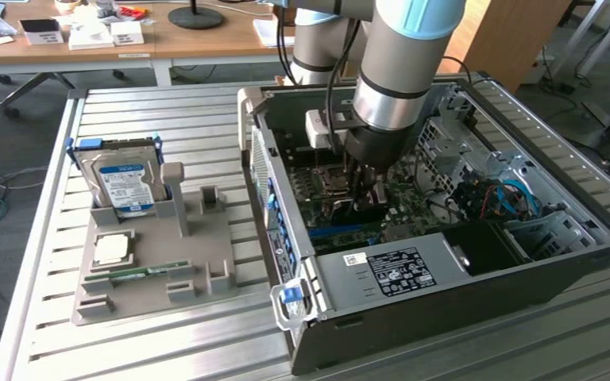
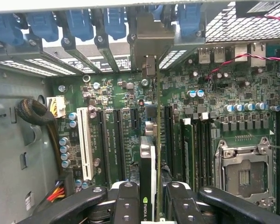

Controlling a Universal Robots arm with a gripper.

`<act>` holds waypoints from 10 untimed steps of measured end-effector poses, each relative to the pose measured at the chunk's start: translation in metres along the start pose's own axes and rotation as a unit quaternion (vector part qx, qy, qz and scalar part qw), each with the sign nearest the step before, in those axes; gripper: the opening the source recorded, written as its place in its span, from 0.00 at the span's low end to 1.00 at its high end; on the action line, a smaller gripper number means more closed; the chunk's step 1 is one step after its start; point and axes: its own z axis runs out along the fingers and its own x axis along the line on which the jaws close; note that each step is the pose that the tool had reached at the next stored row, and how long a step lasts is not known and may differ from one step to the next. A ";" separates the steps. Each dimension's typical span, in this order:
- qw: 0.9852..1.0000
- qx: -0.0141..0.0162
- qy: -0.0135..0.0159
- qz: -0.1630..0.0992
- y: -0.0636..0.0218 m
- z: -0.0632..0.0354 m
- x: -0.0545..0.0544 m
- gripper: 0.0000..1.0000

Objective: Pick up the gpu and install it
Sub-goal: 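Insert the gpu into the slot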

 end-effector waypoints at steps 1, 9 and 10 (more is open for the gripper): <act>1.000 0.000 0.000 0.000 0.0000 0.0000 0.000 0.27; 1.000 0.000 0.000 0.000 0.0001 0.0055 0.000 0.27; 1.000 0.000 0.000 0.000 0.0002 0.0056 0.000 0.27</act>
